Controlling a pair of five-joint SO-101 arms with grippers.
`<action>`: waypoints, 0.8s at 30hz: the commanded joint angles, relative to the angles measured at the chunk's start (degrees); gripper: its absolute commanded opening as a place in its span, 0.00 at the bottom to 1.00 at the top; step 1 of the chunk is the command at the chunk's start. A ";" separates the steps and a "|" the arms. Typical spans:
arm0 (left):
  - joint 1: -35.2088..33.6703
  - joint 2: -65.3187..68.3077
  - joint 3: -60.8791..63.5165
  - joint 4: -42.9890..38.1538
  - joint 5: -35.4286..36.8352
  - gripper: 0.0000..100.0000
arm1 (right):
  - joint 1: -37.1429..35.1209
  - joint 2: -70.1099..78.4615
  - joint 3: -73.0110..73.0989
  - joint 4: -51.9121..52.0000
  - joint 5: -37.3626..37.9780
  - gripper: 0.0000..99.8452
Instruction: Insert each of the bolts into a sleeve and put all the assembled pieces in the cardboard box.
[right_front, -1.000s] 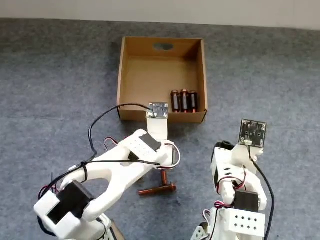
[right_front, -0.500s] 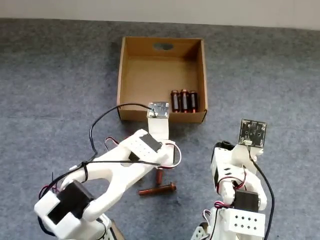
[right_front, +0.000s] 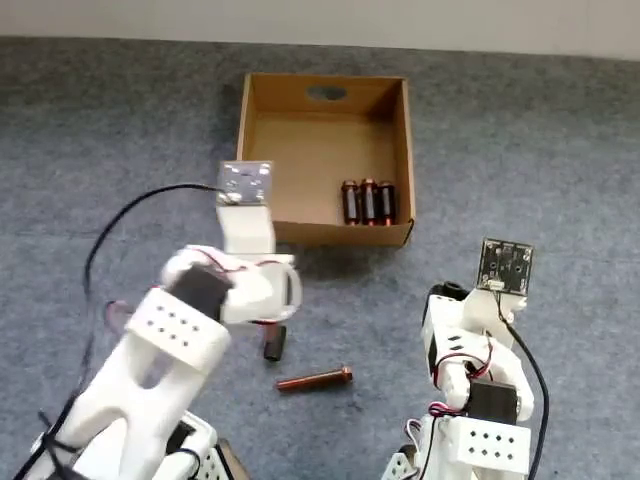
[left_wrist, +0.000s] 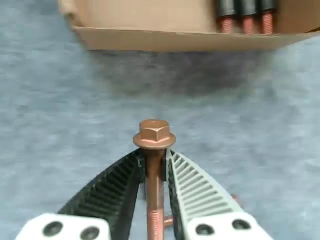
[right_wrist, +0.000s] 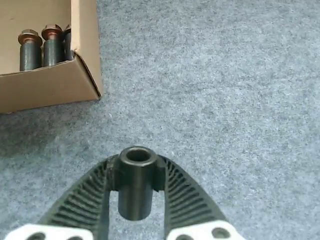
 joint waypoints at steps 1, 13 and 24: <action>-10.15 -2.42 -1.54 5.89 -12.66 0.01 | 0.13 -0.92 -0.40 -1.10 -0.35 0.01; -18.51 12.18 15.25 -12.75 -15.21 0.01 | 0.13 -0.92 -0.40 -1.10 -0.26 0.01; -18.77 25.19 7.60 -12.92 -15.03 0.16 | 0.31 -0.92 -0.40 -1.01 -0.26 0.01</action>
